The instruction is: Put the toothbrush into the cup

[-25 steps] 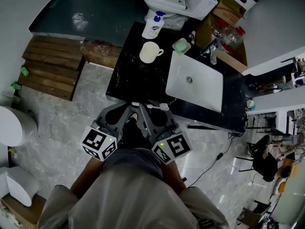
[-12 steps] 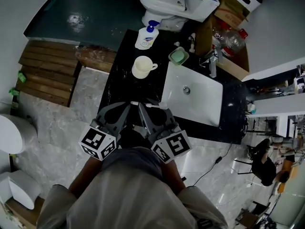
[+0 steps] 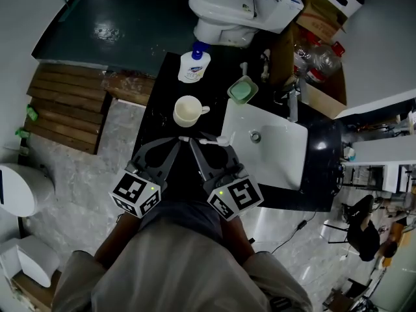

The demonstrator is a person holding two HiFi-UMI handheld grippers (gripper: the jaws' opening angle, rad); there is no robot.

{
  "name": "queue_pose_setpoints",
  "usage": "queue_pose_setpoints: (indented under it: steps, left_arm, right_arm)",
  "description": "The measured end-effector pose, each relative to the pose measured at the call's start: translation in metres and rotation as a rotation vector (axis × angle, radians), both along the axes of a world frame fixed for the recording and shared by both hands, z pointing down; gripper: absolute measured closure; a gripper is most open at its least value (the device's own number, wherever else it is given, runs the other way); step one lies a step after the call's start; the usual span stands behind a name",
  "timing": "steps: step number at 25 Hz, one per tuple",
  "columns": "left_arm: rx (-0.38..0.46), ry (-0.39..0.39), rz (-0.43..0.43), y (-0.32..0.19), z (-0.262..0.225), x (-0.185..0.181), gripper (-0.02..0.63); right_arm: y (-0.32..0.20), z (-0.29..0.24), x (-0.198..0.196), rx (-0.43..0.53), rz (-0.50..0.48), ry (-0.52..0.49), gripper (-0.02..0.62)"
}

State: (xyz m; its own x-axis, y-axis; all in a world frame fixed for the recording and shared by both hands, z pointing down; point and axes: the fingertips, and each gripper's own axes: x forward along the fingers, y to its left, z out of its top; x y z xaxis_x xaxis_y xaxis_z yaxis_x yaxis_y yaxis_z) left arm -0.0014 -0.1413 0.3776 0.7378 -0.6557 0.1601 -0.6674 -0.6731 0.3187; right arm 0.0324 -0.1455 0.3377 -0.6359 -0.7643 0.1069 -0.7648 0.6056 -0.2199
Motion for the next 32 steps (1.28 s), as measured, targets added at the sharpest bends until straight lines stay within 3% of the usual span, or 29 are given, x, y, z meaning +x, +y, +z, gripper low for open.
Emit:
queue_pose_setpoints:
  steps: [5,9,18,32]
  left_arm:
    - [0.006,0.013,-0.025,-0.016,-0.008,0.0,0.597]
    - [-0.004,0.058,-0.037,-0.034,-0.009,-0.005,0.597]
    - [-0.031,0.062,0.07,-0.062,0.006,-0.013,0.595]
    - [-0.084,0.094,0.062,-0.078,0.03,-0.023,0.597]
  right_arm:
    - [-0.018,-0.007,0.001,0.012,-0.017,-0.01,0.537]
    - [-0.033,-0.011,0.004,0.039,0.042,-0.034,0.537]
    - [-0.065,-0.001,0.006,0.011,0.152,0.014,0.537]
    - [-0.085,0.028,0.002,-0.045,0.14,0.101,0.537]
